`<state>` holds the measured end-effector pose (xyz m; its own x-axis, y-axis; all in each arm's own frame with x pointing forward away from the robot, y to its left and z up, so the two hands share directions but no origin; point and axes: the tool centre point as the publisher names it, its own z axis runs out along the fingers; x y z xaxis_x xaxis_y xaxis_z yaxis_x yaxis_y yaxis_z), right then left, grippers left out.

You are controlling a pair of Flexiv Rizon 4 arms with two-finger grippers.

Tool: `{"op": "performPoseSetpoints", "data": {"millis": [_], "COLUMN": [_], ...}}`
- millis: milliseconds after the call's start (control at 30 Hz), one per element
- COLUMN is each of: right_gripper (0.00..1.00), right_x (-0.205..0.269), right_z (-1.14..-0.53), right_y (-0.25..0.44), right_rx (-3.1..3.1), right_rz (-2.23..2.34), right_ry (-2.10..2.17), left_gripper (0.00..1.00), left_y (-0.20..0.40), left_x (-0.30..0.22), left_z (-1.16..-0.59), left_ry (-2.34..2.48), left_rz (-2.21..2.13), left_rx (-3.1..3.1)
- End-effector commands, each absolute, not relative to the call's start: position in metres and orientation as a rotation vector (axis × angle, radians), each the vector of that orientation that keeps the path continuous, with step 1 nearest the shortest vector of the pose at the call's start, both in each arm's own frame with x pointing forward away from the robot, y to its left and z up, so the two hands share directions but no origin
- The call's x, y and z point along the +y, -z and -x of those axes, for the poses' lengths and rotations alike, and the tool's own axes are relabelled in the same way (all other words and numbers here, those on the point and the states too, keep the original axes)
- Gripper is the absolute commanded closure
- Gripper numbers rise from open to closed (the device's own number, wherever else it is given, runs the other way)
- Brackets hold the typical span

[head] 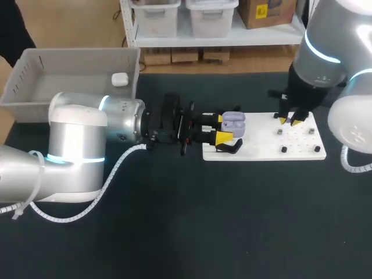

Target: Pick up each earbud case from the left stands, insert the matching earbuds, close the lid, and place the case in the box.

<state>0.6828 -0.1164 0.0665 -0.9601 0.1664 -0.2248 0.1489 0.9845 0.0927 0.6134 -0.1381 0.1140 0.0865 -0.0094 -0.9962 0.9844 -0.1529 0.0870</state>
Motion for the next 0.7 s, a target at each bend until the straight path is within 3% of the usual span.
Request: {"op": "performPoseSetpoints", "data": {"millis": [33,367,700], "right_gripper": [1.00,1.00,1.00], "right_x": [-0.120,-0.103,-0.101], "right_z": [-0.662,-0.645,-0.643], "right_y": [-0.100,-0.150,-0.154], "right_rx": [2.894,2.912,2.913], "right_rz": [-0.104,0.303,0.341], "right_ry": [-0.099,0.036,0.035], "left_gripper": [1.00,1.00,1.00], "left_y": [-0.114,-0.114,-0.114], "left_x": [-0.138,-0.138,-0.138], "left_z": [-0.613,-0.613,-0.613], "left_ry": [1.254,1.254,1.254], "left_rz": [-1.357,-1.357,-1.357], "left_rx": [1.065,1.065,1.065]}}
